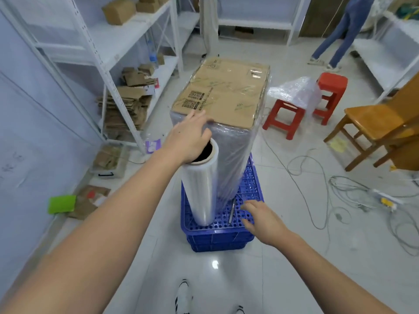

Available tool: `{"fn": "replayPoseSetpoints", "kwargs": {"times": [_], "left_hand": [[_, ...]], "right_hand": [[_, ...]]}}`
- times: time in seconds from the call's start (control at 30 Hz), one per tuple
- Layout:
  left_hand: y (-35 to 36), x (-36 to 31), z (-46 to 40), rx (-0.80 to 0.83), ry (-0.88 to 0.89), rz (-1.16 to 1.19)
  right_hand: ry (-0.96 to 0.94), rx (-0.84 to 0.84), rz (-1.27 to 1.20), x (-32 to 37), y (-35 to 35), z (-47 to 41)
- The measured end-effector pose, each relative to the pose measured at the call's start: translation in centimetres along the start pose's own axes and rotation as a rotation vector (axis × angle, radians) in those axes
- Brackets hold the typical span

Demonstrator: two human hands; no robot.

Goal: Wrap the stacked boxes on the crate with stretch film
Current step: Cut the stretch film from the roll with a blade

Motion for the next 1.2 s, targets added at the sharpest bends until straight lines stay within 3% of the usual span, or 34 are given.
{"fn": "replayPoseSetpoints", "kwargs": {"times": [0.13,0.3,1.03,1.2], "left_hand": [[-0.2,-0.3,-0.1,-0.034,-0.049,-0.02],[-0.2,-0.3,-0.1,-0.061,-0.074,-0.015],[-0.2,0.2,-0.3,-0.083,-0.122,-0.021],[-0.3,0.3,-0.4,-0.102,-0.129,-0.019]], "right_hand": [[0.127,0.255,-0.005,-5.2,4.7,-2.5],[0.194,0.43,0.026,-9.0,8.6,-6.0],[0.216,0.655,0.21,-15.3,18.1,-16.4],[0.221,0.605,0.143,-16.2,19.4,-17.0]]}}
Point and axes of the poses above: each hand's wrist, its own z-axis away from the middle knuckle, its own y-axis out of the palm, x = y × z, the point moved 8 cm from there along -z, towards the middle knuckle, and after that the axes turned 12 degrees about -z, right-handed, at the moved point
